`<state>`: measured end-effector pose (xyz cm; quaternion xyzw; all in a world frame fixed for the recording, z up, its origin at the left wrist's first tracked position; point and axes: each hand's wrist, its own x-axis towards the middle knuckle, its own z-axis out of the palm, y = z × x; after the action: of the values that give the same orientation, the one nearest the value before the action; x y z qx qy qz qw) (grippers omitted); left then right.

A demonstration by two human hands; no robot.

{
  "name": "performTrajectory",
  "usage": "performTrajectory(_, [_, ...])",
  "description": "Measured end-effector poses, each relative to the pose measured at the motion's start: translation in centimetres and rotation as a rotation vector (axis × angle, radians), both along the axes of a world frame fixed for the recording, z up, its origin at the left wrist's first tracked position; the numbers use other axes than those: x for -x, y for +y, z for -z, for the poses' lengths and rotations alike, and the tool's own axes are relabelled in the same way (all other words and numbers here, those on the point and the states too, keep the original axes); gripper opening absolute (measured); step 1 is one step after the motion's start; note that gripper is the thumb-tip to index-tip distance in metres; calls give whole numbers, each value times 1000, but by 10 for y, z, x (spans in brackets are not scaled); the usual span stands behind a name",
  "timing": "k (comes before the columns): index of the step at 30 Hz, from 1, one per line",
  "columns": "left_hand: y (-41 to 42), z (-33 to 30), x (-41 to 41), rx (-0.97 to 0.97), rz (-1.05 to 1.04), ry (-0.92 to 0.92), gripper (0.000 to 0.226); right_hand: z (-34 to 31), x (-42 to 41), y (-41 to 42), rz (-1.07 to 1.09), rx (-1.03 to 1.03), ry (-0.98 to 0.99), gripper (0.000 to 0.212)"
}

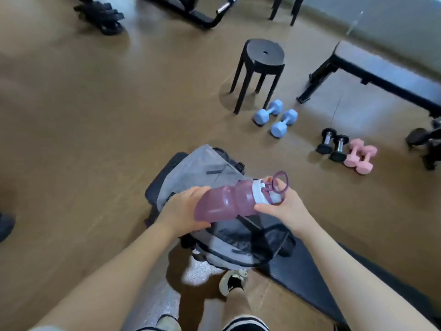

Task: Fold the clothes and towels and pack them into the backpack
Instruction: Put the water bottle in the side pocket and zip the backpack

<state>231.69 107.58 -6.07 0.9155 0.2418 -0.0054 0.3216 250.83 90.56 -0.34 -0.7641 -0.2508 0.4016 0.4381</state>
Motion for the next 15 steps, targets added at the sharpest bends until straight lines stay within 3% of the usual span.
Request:
performTrajectory(5, [-20,-8,-109,-27,154,75,90,13,-86,-53,219,-55,199,58])
performTrajectory(7, [-24,-12,-143,-23,166,146,91,21,-113,-63,306,-67,340,67])
performTrajectory(9, [-23,-9,-168,-78,156,217,91,32,-134,-63,454,-3,344,82])
performTrajectory(12, [-14,-2,-192,-272,230,266,87,47,-156,-47,478,191,0,106])
performTrajectory(15, [0,18,-212,-466,403,278,83,69,-164,-26,81,246,-340,85])
